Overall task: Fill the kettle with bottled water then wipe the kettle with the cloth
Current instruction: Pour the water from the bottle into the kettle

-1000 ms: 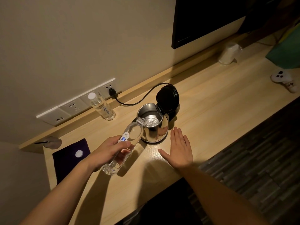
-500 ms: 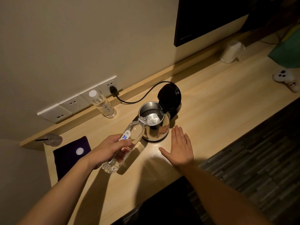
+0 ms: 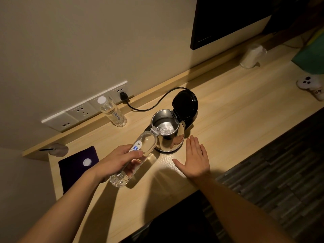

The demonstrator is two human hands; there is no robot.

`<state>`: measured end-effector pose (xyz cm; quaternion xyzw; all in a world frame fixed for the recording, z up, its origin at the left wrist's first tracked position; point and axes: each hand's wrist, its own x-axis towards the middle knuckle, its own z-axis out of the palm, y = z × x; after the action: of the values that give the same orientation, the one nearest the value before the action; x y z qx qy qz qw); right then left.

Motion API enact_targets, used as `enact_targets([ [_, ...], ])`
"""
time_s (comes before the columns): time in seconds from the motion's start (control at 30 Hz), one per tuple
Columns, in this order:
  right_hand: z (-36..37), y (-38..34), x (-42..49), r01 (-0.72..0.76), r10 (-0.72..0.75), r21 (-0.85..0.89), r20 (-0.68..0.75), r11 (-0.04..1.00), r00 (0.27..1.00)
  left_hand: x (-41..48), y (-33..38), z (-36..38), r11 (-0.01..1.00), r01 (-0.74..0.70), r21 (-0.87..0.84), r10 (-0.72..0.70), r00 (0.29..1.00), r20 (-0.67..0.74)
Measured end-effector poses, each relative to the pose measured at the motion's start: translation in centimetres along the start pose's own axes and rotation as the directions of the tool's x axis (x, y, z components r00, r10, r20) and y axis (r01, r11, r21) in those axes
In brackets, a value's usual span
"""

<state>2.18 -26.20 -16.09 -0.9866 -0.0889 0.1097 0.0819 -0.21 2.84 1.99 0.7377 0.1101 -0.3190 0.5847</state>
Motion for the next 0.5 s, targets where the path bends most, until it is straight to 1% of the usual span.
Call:
enact_targets([
  [0.27, -0.02, -0.01, 0.00, -0.001, 0.001, -0.010, 0.006, 1.000, 1.000, -0.02, 0.04, -0.20, 1.000, 0.017, -0.014, -0.017, 1.000, 0.006],
  [0.5, -0.02, 0.04, 0.04, 0.003, -0.003, -0.004, -0.002, 1.000, 1.000, 0.05, 0.30, -0.23, 1.000, 0.020, 0.016, -0.020, 1.000, 0.021],
])
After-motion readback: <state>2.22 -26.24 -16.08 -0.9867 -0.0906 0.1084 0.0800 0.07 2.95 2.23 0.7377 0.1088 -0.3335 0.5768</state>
